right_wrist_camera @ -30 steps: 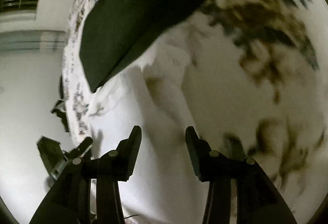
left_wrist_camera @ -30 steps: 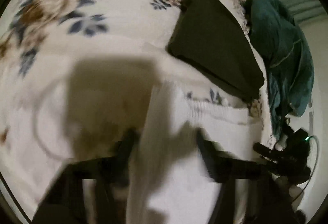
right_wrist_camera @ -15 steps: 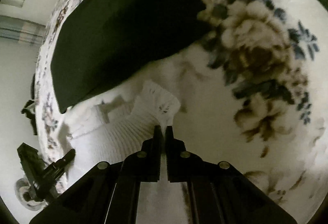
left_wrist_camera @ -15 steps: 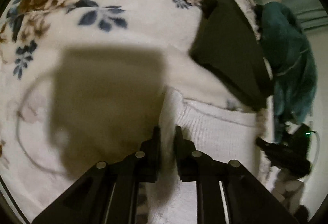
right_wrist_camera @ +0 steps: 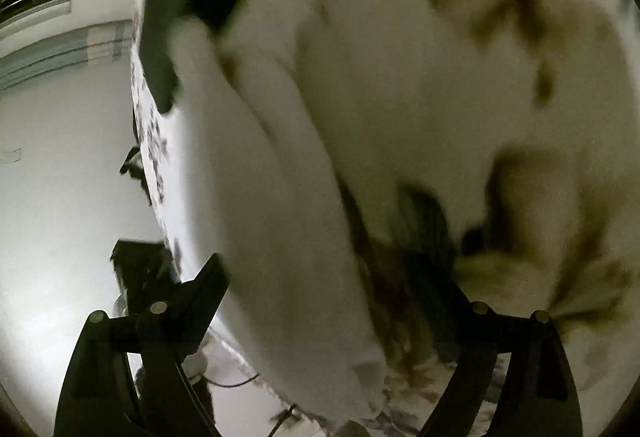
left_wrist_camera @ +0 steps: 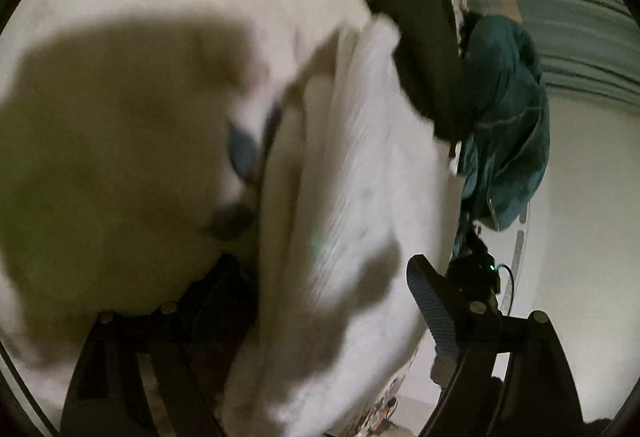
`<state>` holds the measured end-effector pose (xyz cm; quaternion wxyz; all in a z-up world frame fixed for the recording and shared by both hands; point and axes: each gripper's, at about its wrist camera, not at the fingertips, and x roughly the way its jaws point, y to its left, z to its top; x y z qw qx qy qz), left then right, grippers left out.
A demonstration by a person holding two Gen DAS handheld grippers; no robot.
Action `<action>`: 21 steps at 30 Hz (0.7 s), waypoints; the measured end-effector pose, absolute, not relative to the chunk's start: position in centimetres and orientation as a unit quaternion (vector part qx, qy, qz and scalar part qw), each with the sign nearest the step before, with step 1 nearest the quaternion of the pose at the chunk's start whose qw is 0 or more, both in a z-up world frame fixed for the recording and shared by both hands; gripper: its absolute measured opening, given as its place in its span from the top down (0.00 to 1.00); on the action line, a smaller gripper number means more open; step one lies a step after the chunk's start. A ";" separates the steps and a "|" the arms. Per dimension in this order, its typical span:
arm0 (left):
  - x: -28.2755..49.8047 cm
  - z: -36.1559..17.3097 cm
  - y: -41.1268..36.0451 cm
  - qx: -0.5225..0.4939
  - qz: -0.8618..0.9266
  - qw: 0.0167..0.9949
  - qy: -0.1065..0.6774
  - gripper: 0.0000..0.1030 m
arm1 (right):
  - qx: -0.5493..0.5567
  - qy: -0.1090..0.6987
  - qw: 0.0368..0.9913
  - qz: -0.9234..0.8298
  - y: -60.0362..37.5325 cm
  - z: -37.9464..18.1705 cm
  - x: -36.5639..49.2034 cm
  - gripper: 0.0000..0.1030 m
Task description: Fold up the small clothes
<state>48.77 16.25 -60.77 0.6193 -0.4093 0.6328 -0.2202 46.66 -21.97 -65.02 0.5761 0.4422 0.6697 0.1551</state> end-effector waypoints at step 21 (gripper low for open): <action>48.2 -58.6 12.4 -0.377 -0.263 0.644 0.611 0.53 | 0.435 0.650 0.578 0.232 -15.1 -65.5 47.5 0.52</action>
